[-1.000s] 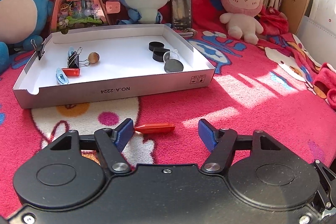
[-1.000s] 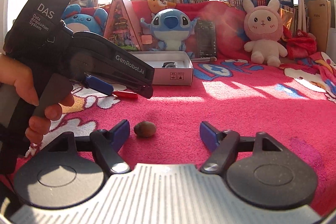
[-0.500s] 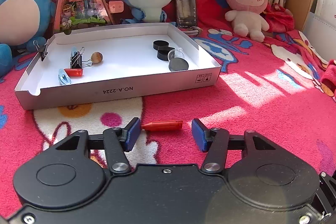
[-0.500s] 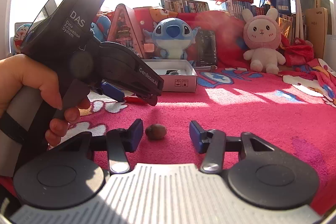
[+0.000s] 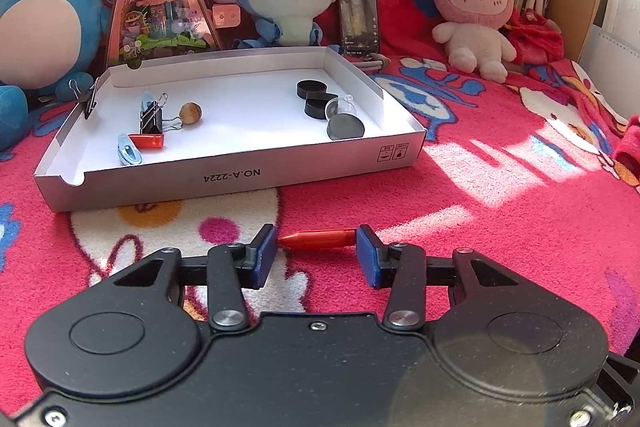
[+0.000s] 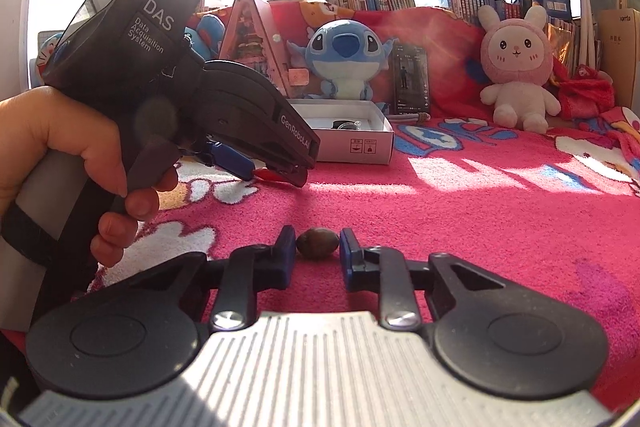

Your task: Organize rigid objects

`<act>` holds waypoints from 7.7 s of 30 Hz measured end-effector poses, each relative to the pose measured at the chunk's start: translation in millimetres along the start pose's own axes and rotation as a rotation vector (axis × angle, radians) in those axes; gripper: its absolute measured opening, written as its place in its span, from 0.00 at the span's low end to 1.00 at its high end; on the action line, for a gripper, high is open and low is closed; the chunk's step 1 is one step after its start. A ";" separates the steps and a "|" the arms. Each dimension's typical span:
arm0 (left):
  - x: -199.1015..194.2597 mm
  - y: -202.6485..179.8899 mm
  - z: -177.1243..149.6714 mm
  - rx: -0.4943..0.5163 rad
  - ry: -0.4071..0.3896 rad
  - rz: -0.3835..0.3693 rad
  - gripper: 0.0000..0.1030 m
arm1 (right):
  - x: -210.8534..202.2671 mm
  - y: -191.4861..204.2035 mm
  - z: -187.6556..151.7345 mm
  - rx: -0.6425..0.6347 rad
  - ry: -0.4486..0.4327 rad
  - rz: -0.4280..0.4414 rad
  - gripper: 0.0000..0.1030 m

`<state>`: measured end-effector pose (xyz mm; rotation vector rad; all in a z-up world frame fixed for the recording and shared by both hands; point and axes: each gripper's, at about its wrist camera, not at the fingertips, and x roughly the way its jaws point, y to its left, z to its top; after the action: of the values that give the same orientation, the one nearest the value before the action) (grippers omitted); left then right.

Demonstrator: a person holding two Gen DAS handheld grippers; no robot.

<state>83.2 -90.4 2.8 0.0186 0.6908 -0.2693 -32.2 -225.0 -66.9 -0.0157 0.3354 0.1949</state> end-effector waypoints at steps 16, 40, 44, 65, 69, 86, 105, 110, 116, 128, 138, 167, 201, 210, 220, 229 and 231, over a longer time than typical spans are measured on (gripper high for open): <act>-14.7 16.7 11.8 0.000 -0.038 0.059 0.40 | 3.8 -7.3 17.3 -0.017 -0.023 -0.001 0.27; -24.9 74.5 33.8 -0.082 -0.091 0.144 0.40 | 53.2 -8.9 77.9 0.014 -0.019 0.023 0.27; -25.2 83.7 35.5 -0.104 -0.095 0.149 0.40 | 59.8 -5.2 84.0 0.011 -0.016 0.034 0.27; -21.3 112.3 48.2 -0.181 -0.126 0.149 0.40 | 99.5 -4.0 108.8 0.067 0.022 0.054 0.27; -17.1 125.9 58.9 -0.206 -0.127 0.138 0.40 | 110.1 -10.2 117.8 0.075 0.037 0.053 0.27; 42.7 139.2 95.1 -0.221 -0.050 0.160 0.40 | 170.8 -14.1 142.8 0.062 0.141 0.050 0.27; 76.9 140.1 93.0 -0.206 0.010 0.211 0.40 | 213.1 -13.8 136.7 0.107 0.242 0.043 0.27; 82.0 139.9 91.0 -0.212 0.018 0.215 0.40 | 218.1 -12.1 134.3 0.102 0.253 0.043 0.27; 84.1 135.8 90.3 -0.188 0.008 0.230 0.40 | 224.7 -11.6 129.9 0.106 0.268 0.039 0.27; 84.2 134.5 89.7 -0.181 0.004 0.232 0.41 | 229.8 -14.2 124.8 0.121 0.279 0.033 0.32; 77.4 131.5 89.8 -0.171 -0.006 0.240 0.67 | 225.3 -14.5 125.8 0.133 0.261 0.030 0.50; -1.9 111.5 63.6 -0.148 -0.072 0.209 0.87 | 151.5 -30.3 124.3 0.121 0.153 0.012 0.83; 5.9 107.4 -1.4 -0.120 -0.019 0.256 0.96 | 144.4 -17.1 74.7 0.029 0.305 -0.048 1.00; 7.9 106.7 -1.3 -0.113 -0.010 0.258 1.00 | 144.6 -14.3 73.8 0.017 0.309 -0.054 1.00; 8.2 106.8 -1.6 -0.113 -0.010 0.258 1.00 | 144.4 -16.5 73.8 0.018 0.311 -0.050 1.00; 8.4 106.4 -1.5 -0.112 -0.009 0.259 1.00 | 144.3 -15.9 73.9 0.017 0.311 -0.050 1.00; 8.5 106.2 -1.4 -0.113 -0.010 0.258 1.00 | 144.4 -16.1 73.9 0.018 0.311 -0.050 1.00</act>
<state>115.3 10.3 -11.4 -0.0016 0.6851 0.0170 128.6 -210.1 -44.9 -0.0369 0.6464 0.1394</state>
